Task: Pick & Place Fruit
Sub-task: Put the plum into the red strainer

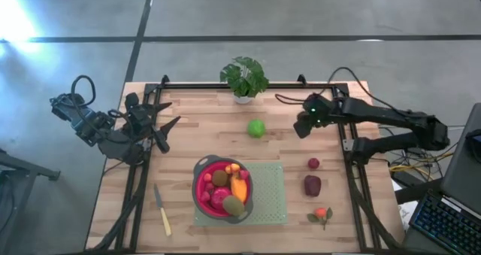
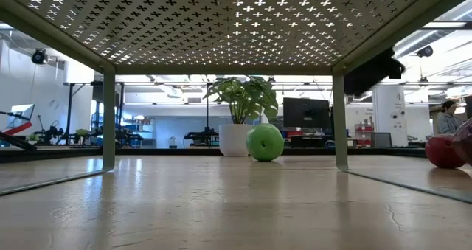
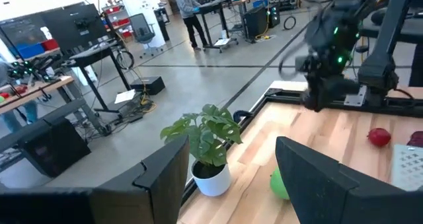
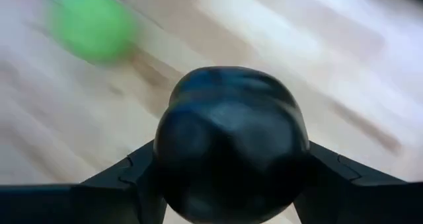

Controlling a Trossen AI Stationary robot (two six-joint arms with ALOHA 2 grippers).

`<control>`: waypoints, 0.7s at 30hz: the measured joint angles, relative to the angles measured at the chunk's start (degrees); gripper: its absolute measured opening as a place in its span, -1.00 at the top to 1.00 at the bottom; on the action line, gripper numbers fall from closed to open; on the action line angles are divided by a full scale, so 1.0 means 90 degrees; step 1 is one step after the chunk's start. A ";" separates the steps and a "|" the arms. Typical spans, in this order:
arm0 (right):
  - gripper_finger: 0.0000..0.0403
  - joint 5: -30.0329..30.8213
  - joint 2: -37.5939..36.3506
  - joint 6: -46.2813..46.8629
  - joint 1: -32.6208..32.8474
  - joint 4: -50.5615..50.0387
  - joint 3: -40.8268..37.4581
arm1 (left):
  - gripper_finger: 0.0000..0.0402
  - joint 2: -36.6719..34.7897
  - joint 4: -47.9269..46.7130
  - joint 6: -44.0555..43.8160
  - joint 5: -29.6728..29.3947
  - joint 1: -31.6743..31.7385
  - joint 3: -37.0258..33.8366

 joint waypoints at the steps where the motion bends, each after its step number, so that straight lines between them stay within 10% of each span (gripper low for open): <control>1: -0.19 -0.0073 -0.0167 -0.0019 0.0105 0.0231 0.0002 | -0.15 0.0000 0.0024 -0.0001 0.0020 0.0001 0.0000; 12: -0.15 -0.1280 -0.1188 -0.0907 0.1368 0.3165 0.0002 | -0.15 0.0145 0.0876 0.0602 0.0530 0.0001 0.0000; 21: -0.13 -0.1930 -0.1024 -0.1244 0.2019 0.4834 0.0010 | -0.15 0.0943 0.3248 0.5056 0.0664 0.0252 0.0002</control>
